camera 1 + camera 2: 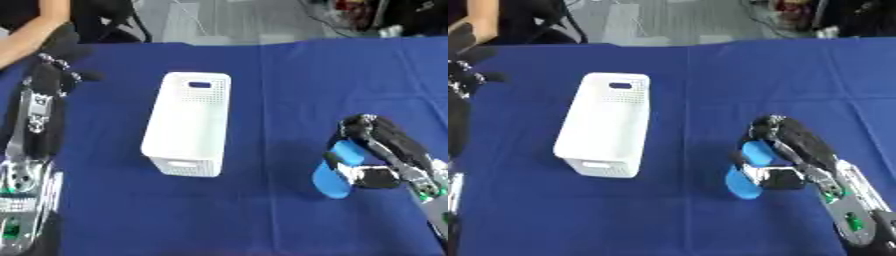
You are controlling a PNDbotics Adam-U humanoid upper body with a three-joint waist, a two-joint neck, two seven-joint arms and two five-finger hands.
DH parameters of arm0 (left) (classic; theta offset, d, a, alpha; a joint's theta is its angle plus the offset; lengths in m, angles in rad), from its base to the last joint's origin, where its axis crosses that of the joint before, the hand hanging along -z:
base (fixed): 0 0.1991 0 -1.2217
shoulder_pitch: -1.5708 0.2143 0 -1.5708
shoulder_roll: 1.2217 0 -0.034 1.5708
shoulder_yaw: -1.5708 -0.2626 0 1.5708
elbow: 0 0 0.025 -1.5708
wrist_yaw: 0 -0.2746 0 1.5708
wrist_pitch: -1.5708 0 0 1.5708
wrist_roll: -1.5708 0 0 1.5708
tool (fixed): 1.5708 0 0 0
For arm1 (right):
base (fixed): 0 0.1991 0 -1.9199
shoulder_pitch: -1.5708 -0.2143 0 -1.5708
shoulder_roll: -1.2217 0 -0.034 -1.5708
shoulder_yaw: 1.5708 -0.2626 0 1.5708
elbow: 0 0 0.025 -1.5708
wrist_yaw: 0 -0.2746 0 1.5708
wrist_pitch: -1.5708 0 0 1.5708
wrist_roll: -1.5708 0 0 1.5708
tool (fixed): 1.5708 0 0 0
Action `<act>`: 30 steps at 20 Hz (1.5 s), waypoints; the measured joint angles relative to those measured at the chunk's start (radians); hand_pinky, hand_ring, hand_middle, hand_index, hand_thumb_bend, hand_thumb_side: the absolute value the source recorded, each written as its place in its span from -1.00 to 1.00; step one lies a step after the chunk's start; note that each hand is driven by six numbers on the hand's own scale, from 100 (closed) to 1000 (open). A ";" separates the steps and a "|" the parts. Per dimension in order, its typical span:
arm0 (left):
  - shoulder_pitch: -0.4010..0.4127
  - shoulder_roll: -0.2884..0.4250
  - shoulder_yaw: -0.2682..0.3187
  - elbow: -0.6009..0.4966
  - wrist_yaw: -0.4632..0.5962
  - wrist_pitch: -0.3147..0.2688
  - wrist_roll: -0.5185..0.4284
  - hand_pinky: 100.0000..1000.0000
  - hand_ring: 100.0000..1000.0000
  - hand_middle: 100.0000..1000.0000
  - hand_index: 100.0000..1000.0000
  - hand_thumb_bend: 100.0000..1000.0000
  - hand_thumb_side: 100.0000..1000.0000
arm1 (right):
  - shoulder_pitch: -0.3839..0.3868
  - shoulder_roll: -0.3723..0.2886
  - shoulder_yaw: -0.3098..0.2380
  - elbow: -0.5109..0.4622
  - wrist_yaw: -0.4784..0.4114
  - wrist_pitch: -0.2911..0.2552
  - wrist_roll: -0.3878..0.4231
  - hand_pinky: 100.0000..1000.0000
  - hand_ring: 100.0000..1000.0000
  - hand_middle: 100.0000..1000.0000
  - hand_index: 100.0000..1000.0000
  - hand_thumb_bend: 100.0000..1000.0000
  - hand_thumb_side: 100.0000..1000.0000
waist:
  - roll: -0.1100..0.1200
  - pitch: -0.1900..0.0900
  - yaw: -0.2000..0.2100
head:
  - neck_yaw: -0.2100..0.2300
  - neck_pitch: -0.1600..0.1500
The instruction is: Pick up objects on the table and place them in the box.
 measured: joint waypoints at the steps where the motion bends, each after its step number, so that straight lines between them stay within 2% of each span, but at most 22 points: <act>1: 0.000 0.000 0.000 0.000 0.000 0.000 0.000 0.22 0.66 0.95 0.77 1.00 0.85 | -0.007 -0.002 -0.002 -0.006 -0.010 0.004 0.001 -1.00 -1.00 -0.53 -0.49 -0.78 0.54 | 0.000 0.000 -0.001 | 0.000 0.000; 11: 0.000 0.000 0.000 0.000 0.002 0.000 -0.001 0.22 0.66 0.95 0.77 1.00 0.85 | -0.061 -0.010 -0.008 -0.036 -0.076 0.032 0.014 -1.00 -1.00 -0.53 -0.49 -0.74 0.55 | -0.001 0.000 -0.001 | 0.000 -0.002; 20: 0.000 0.000 -0.007 0.000 0.003 -0.002 -0.009 0.22 0.66 0.95 0.76 1.00 0.86 | -0.186 0.011 0.000 0.019 -0.157 0.056 0.033 -1.00 -1.00 -0.53 -0.49 -0.72 0.57 | -0.001 0.000 0.001 | -0.010 -0.017; 30: -0.009 0.000 -0.018 0.000 0.009 -0.003 -0.020 0.22 0.66 0.95 0.76 1.00 0.86 | -0.336 0.038 0.019 0.077 -0.198 0.067 0.049 -1.00 -1.00 -0.54 -0.47 -0.77 0.61 | 0.003 0.014 0.022 | -0.037 -0.031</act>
